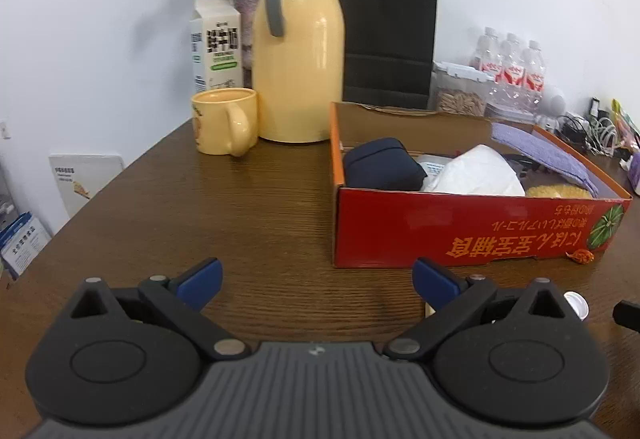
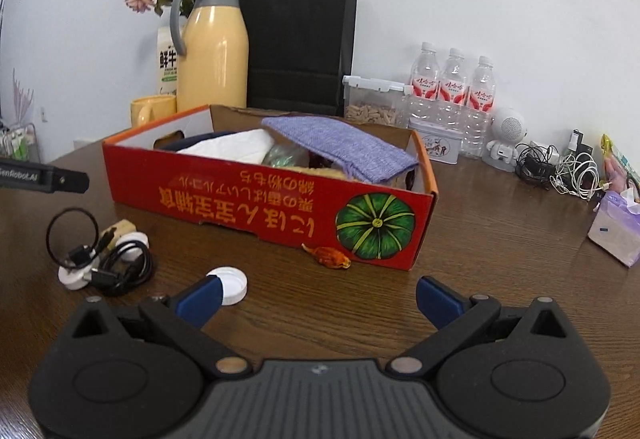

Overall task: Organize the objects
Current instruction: 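Withdraw both grippers from the box toward the sponge and white cap, then grasp the yellow sponge block with the left gripper while the right grasps the white cap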

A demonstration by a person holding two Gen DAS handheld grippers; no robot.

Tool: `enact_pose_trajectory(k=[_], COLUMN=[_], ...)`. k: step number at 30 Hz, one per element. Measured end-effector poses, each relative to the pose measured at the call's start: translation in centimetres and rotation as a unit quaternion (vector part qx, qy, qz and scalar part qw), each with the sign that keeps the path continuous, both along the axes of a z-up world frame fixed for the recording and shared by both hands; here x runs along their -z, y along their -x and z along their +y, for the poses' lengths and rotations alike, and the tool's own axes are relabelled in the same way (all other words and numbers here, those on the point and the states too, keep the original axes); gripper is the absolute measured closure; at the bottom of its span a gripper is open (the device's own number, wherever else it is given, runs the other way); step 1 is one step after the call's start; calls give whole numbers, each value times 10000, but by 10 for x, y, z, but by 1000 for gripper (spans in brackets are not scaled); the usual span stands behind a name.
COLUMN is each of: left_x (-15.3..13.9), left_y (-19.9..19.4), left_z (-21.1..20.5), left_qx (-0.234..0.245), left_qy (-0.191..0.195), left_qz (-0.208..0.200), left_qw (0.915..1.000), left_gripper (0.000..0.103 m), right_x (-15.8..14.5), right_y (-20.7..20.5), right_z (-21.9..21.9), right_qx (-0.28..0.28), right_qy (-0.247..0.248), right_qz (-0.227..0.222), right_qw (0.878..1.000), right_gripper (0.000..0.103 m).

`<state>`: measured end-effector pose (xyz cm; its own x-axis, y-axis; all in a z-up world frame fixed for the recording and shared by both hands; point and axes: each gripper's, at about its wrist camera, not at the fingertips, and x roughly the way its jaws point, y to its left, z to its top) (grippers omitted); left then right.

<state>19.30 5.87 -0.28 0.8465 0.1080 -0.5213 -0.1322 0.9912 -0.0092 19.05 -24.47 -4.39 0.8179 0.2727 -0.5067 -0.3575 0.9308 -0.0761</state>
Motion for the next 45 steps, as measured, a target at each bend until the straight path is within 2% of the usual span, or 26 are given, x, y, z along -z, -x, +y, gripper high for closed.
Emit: enact_pose_trajectory(k=[6, 9, 12, 14, 17, 20, 23, 28, 30, 32, 34, 37, 45], left_x=[0, 0, 7, 13, 15, 15, 18, 20, 21, 21, 21, 21, 20], left_y=[-20, -31, -38, -39, -36, -33, -32, -27, -27, -26, -25, -23, -19], left_z=[2, 3, 9, 13, 12, 7, 4, -2, -4, -6, -6, -8, -12], left_qx=[151, 254, 343, 389, 488, 680, 781, 993, 1036, 1099, 1189, 1279, 1388], left_qy=[50, 37, 289, 493, 587, 547, 533, 529, 502, 507, 546, 602, 564], left_qz=[122, 132, 251, 439, 504, 554, 713, 732, 784, 752, 736, 720, 667], left_qw=[9998, 9996, 9987, 9971, 9958, 9946, 9930, 9910, 9903, 9898, 9887, 9873, 9865], left_gripper=[0, 0, 0, 0, 0, 0, 0, 0, 6, 12, 13, 15, 31], right_x=[3, 4, 7, 7, 7, 10, 11, 11, 11, 10, 9, 9, 9], right_y=[-3, -9, -15, -14, -14, -23, -27, -32, -34, -34, -32, -31, -30], right_z=[1, 1, -2, -1, 6, 13, 18, 34, 38, 39, 37, 36, 36], right_qx=[-28, -87, -234, -350, -447, -417, -437, -625, -675, -716, -727, -714, -681], right_qy=[-9, -117, -376, -463, -409, -378, -329, -202, -194, -212, -235, -256, -227], right_qz=[126, 334, 604, 632, 629, 850, 828, 803, 774, 730, 724, 729, 704], right_qw=[9999, 9993, 9972, 9963, 9962, 9948, 9951, 9946, 9945, 9945, 9944, 9945, 9949], right_gripper=[2, 10, 13, 17, 23, 32, 32, 34, 42, 65, 71, 72, 76])
